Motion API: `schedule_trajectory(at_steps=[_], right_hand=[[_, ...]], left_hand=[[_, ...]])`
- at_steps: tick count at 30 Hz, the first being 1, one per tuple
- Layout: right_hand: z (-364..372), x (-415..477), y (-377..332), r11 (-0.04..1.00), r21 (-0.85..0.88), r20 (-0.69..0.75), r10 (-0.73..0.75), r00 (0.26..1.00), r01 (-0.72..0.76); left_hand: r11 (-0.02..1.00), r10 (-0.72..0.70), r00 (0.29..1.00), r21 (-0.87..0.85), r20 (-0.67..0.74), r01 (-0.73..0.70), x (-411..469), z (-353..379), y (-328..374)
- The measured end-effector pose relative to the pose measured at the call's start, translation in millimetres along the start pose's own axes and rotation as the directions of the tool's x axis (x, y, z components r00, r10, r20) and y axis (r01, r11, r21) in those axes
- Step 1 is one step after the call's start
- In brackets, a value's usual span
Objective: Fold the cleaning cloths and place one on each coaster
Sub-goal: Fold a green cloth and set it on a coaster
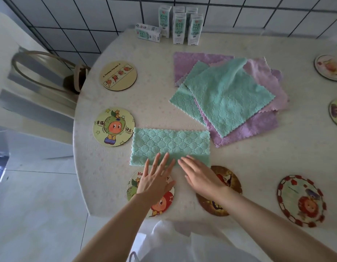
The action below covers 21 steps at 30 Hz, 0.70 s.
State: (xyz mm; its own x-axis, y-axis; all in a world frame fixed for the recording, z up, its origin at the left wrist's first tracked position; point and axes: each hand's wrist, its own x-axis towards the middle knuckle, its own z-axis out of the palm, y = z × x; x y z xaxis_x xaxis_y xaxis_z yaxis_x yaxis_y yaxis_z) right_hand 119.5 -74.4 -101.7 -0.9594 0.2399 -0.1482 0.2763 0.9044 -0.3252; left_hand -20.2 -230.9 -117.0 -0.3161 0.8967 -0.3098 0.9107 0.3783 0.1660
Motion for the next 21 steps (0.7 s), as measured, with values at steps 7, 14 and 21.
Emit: schedule_trajectory(at_steps=[7, 14, 21], right_hand=[[4, -24, 19, 0.995, -0.099, 0.048, 0.023, 0.999, -0.018], [-13, -41, 38, 0.989, -0.135, 0.038, 0.072, 0.997, -0.066], [-25, -9, 24, 0.959, -0.263, 0.085, 0.131, 0.988, -0.105]], left_hand=[[0.99, -0.132, 0.991, -0.052, 0.011, 0.133, -27, 7, -23], [0.963, -0.26, 0.966, -0.074, 0.005, 0.259, -48, 9, -55], [0.948, -0.296, 0.955, -0.122, 0.013, 0.296, -45, 7, -54]])
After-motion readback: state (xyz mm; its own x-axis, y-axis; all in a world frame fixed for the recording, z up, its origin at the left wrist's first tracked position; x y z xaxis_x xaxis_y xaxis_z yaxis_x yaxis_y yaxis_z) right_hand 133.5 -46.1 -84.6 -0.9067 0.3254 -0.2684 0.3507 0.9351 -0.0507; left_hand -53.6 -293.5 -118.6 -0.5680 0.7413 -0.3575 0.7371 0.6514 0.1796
